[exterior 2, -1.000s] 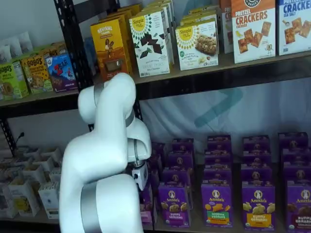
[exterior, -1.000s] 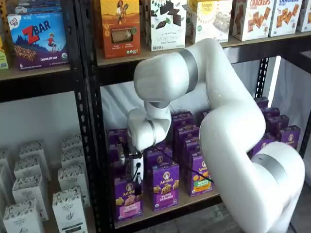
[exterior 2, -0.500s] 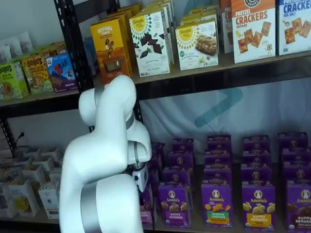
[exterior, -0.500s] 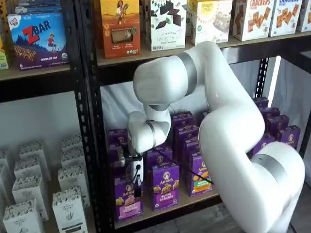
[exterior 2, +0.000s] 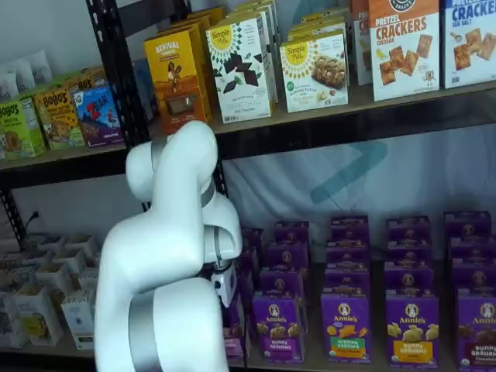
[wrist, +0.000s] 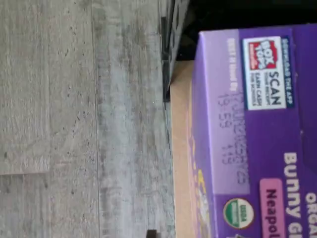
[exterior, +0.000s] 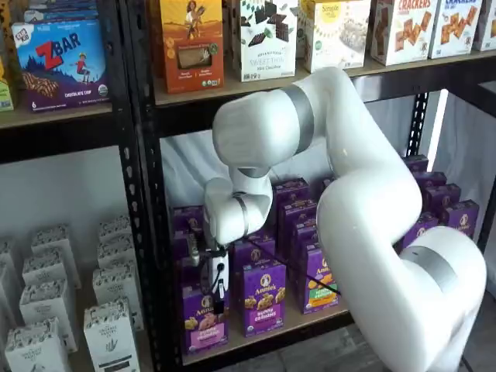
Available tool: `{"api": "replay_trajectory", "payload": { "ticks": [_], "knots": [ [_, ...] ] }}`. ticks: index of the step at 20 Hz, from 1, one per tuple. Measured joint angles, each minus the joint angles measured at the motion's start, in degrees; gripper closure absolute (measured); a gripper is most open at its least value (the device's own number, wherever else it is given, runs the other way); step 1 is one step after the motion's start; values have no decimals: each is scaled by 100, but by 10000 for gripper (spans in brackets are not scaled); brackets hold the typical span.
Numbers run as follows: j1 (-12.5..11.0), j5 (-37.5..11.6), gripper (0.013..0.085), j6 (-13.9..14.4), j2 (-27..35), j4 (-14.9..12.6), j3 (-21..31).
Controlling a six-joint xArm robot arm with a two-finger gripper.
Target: Pick up the purple box with a pink patch in the middle, on the bottom shelf, the first box from the left
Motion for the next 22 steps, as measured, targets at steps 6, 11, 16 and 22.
{"api": "replay_trajectory", "payload": {
  "ticks": [6, 11, 16, 22],
  "knots": [
    [24, -261, 330, -67, -7, 93, 103],
    [33, -339, 330, -83, -7, 119, 135],
    [35, -342, 410, -57, -12, 91, 160],
    [33, -360, 490, -15, -13, 41, 171]
  ]
}}
